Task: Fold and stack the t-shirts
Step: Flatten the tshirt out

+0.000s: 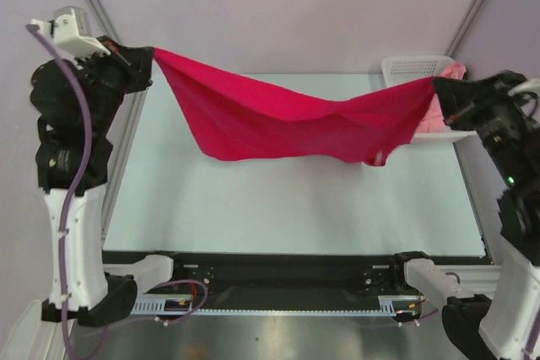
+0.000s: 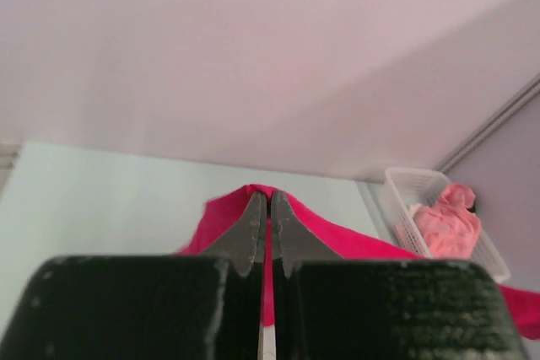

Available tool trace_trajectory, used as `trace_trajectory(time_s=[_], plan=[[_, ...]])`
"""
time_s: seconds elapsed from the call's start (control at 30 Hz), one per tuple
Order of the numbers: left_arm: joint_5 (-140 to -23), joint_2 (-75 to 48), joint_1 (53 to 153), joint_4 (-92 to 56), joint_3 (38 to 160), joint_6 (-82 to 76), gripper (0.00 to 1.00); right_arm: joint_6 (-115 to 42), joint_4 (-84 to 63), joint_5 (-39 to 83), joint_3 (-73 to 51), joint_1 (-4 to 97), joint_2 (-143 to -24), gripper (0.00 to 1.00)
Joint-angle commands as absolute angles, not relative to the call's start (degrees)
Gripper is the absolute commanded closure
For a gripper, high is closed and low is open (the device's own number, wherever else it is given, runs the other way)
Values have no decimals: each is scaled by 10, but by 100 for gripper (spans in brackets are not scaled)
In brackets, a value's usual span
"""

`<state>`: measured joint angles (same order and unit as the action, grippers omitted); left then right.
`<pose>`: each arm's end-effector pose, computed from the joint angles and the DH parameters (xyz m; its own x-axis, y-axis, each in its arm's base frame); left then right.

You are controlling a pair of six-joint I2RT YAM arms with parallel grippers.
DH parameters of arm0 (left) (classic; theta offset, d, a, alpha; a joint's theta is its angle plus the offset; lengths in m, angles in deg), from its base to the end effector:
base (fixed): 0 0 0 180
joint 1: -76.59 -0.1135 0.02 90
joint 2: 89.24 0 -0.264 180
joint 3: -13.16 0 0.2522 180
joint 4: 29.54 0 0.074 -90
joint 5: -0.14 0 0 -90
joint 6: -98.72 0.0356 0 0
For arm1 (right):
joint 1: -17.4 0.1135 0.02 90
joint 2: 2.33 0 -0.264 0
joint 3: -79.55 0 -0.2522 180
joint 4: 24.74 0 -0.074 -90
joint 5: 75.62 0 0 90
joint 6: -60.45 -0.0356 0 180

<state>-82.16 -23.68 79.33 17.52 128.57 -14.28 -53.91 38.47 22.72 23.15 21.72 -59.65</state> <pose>0.1821 -0.0135 0.5519 -0.0260 -0.3864 -0.9220 0.1857 0.9044 -0.3843 0.0873 0.0118 0.5725 -0.0417 0.4061 -0.9129 -0.2215 0.8872 0.4048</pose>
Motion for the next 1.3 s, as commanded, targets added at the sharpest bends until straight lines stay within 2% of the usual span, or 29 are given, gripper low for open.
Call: trace_trajectory(time_s=[0.0, 0.17, 0.37, 0.47, 0.63, 0.83, 1.0, 1.07, 1.1, 1.27], plan=[[-1009, -276, 848, 240, 1387, -68, 100, -501, 373, 204, 302, 227, -567, 100], [-1138, -309, 898, 270, 1420, -52, 100, -500, 350, 173, 349, 232, -543, 100], [-1197, -299, 931, 264, 1436, -22, 100, -491, 312, 124, 352, 235, -566, 100], [-1204, -257, 942, 257, 1425, -16, 100, -491, 284, 70, 315, 239, -596, 100], [-1221, -142, 946, 247, 1397, -19, 100, -498, 211, 76, 247, 240, -659, 100], [-1120, 6, 878, 226, 1361, -46, 100, -475, 94, 69, 134, 213, -779, 100], [-1074, 126, 839, 59, 1269, -28, 100, -468, 32, 76, 82, 203, -885, 100], [-1058, 176, 832, 39, 1293, -24, 100, -475, -19, 77, 40, 194, -926, 100], [-1051, 231, 827, 37, 1308, -19, 100, -479, -21, 74, 38, 192, -940, 100], [-974, 346, 806, 10, 1384, -34, 100, -485, -17, 94, 54, 178, -1015, 100]])
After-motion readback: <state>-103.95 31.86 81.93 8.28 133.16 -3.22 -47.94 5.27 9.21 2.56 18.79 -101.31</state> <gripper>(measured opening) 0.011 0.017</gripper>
